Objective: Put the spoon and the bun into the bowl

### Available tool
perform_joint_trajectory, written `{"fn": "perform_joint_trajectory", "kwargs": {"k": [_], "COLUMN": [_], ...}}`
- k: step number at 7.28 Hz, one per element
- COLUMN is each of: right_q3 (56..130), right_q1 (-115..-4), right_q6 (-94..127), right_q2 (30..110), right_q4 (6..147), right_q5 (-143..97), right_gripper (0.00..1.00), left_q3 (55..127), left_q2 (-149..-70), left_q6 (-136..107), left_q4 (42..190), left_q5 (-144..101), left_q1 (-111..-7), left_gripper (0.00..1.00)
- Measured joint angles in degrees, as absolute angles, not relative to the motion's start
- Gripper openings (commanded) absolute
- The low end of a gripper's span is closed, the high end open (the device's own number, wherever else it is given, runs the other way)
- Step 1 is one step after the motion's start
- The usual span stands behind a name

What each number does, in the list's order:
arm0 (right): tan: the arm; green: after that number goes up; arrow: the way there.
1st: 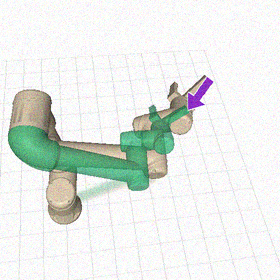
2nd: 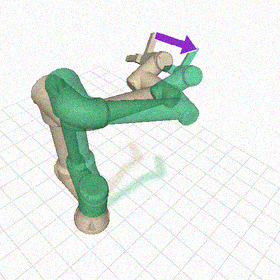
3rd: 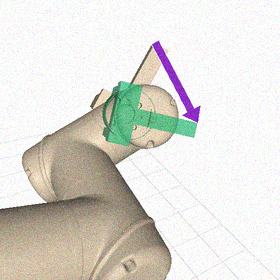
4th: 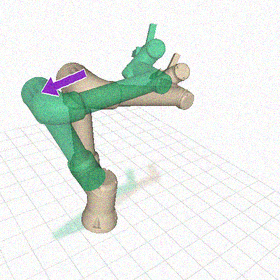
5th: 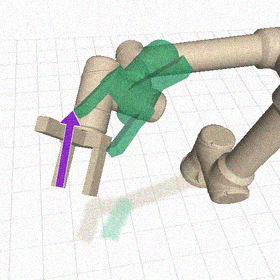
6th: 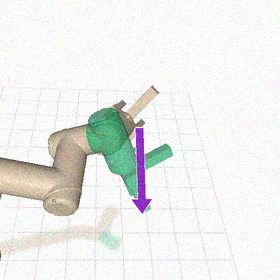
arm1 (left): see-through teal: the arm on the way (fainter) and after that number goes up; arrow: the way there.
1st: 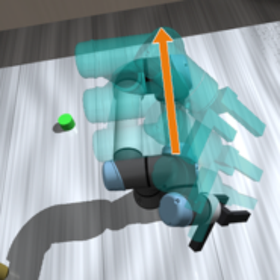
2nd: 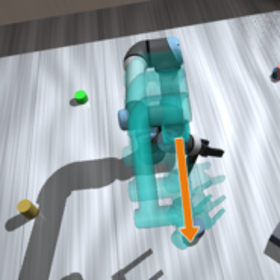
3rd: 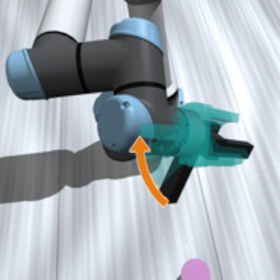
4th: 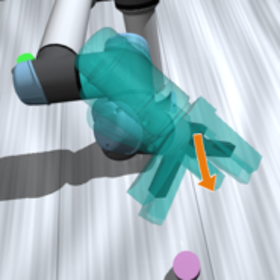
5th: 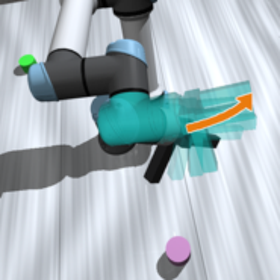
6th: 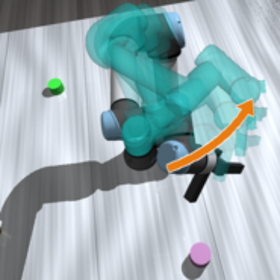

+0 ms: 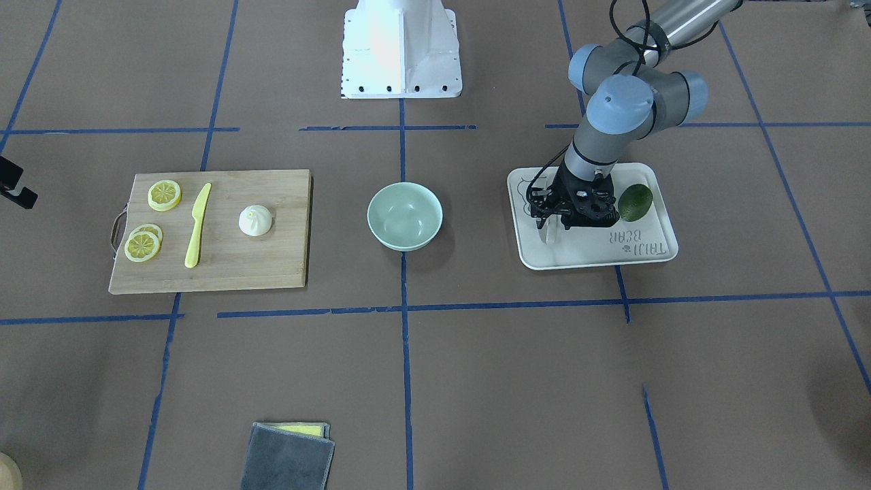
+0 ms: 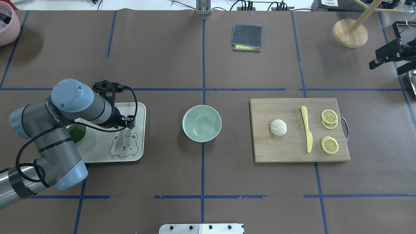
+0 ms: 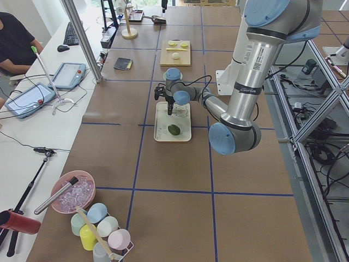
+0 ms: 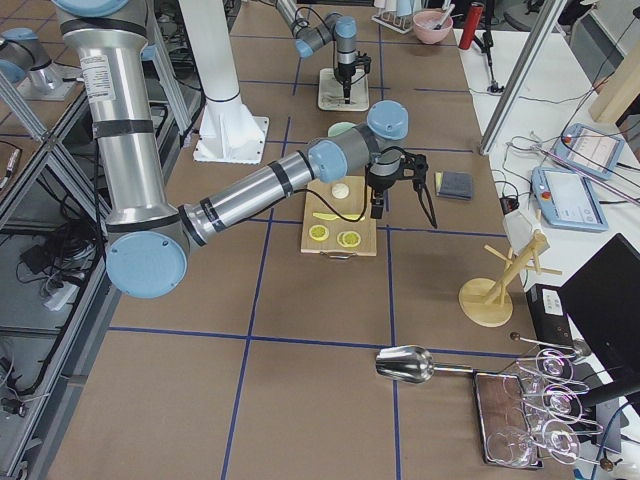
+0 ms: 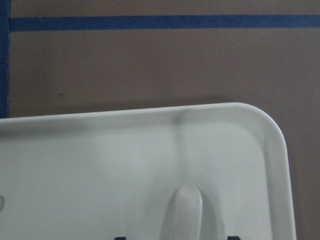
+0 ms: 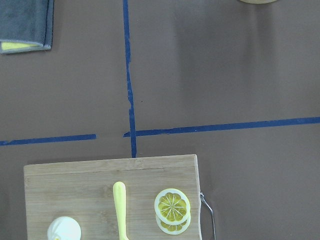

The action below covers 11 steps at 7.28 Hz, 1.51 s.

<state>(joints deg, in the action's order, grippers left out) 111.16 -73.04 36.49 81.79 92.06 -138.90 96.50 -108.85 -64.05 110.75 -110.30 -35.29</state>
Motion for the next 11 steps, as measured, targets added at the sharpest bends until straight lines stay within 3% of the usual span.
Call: {"fn": "perform_joint_trajectory", "kwargs": {"k": [1,2,4,7,11], "right_q3": [111.16,111.13,111.11,111.3,114.96], "right_q1": [-72.96,-72.91,-72.87,-71.54,-57.69], "right_q6": [36.49,36.5,36.55,37.96,51.2], "right_q2": [81.8,81.82,81.8,81.11,78.79], "right_q4": [92.08,92.1,92.07,92.03,89.63], "right_q5": [-138.88,-138.87,-138.87,-138.69,-128.58], "right_gripper": [1.0,1.0,1.0,1.0,1.0], "left_q3": [96.76,96.88,97.23,104.07,104.79], "left_q2": [-108.83,-108.79,-108.74,-108.63,-113.79], "left_q6": [-64.11,-64.14,-64.2,-63.74,-68.52], "left_q4": [110.75,110.74,110.64,103.87,102.39], "left_q5": [-110.3,-110.3,-110.36,-110.62,-110.89], "left_q1": [-35.3,-35.35,-35.42,-36.09,-38.39], "left_gripper": [0.08,0.0,0.0,0.0,0.0]}}
